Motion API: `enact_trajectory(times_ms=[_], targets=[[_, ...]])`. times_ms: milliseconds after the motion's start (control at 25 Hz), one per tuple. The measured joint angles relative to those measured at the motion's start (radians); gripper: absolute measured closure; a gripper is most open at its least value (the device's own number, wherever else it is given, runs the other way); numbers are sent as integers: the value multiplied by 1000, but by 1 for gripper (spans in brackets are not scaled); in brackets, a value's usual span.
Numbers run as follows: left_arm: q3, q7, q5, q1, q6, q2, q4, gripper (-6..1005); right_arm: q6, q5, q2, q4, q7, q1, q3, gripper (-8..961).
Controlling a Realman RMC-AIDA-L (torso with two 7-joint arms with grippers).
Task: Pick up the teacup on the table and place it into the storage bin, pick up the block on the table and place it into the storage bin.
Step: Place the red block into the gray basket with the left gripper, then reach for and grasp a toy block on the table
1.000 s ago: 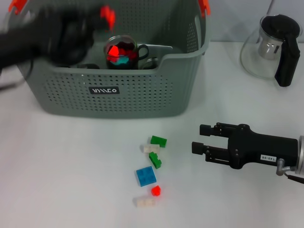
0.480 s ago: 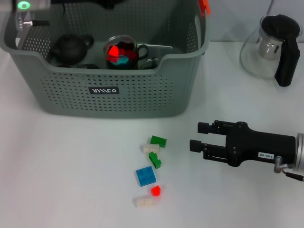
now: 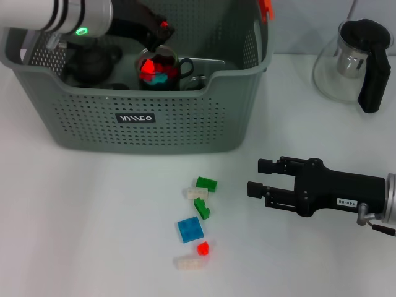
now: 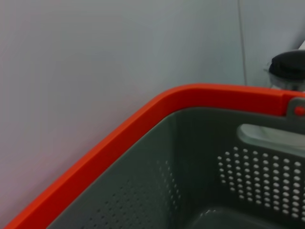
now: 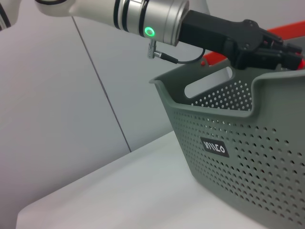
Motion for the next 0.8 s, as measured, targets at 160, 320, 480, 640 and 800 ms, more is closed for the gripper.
enact_trajectory(times_ms=[160,320,480,640,800], targets=[[1,-28,43,-1,-35,-18,10,814,0,0,0,-2,2,1,0,280],[-4,-66,43,1,-68,-22,18,760,0,0,-1,-4,7,1,2,279],[-19,-71,-12,35,-49,-29,86,705,0,0,-2,-5,7,2,3,279],[-99,25,-306,168,78,-40,206,551,0,2,-2,-5,7,2,4,279],[-198,302,-787,286,415,-3,87,444,0,4,-2,-4,8,1,5,279]])
